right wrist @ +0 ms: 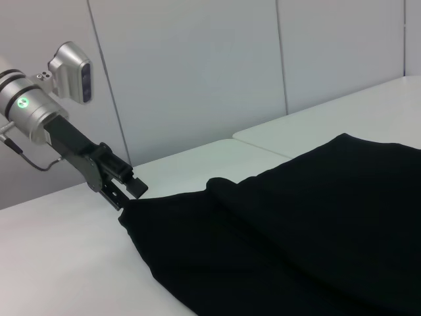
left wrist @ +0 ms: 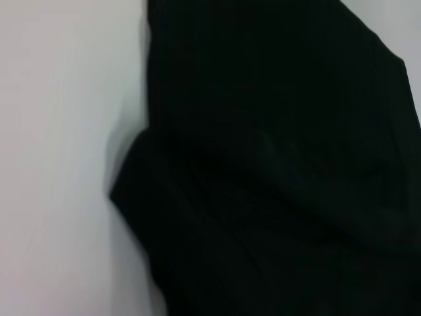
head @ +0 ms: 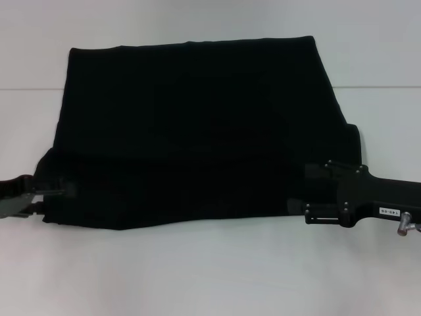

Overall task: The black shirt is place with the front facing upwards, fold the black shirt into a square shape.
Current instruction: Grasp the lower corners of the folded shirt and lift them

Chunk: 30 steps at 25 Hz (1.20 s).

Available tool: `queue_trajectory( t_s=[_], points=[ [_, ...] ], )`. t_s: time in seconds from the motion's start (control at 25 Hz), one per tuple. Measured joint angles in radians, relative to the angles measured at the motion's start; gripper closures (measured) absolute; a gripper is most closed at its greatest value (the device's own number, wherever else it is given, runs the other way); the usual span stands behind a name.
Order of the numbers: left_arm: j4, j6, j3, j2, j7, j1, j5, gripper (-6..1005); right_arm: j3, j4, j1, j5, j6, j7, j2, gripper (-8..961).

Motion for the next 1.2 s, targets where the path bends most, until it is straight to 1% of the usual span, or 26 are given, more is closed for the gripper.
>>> queue_trajectory(
  t_s=[0.28,0.36,0.48,0.6,0.92,1.04,1.2],
  points=[
    [0.0,0.008,0.006,-0.005,-0.024,-0.009,0.001,115,-0.001,0.0,0.002,0.0,0.001,0.0,0.001,26],
    [0.007,0.006,0.018,-0.005,-0.032,-0.009,0.008,141,-0.001,0.0,0.002,0.0,0.001,0.0,0.001,28],
    [0.029,-0.001,0.064,-0.01,-0.039,-0.01,0.015,181,-0.001,-0.003,0.002,0.001,0.0,0.003,0.001,32],
    [0.037,-0.006,0.081,-0.013,-0.046,-0.012,0.016,369,0.0,-0.006,0.002,0.001,-0.002,0.008,0.001,36],
    [0.043,-0.015,0.109,-0.014,-0.066,-0.017,0.025,542,0.002,-0.01,0.004,0.001,-0.005,0.022,-0.002,46],
    [0.043,-0.015,0.109,-0.014,-0.068,-0.02,0.027,607,0.002,-0.013,0.006,0.0,-0.003,0.062,-0.011,50],
    [0.042,-0.015,0.109,-0.012,-0.068,-0.022,0.028,817,0.001,-0.055,0.016,-0.01,0.002,0.233,-0.036,55]
  ],
)
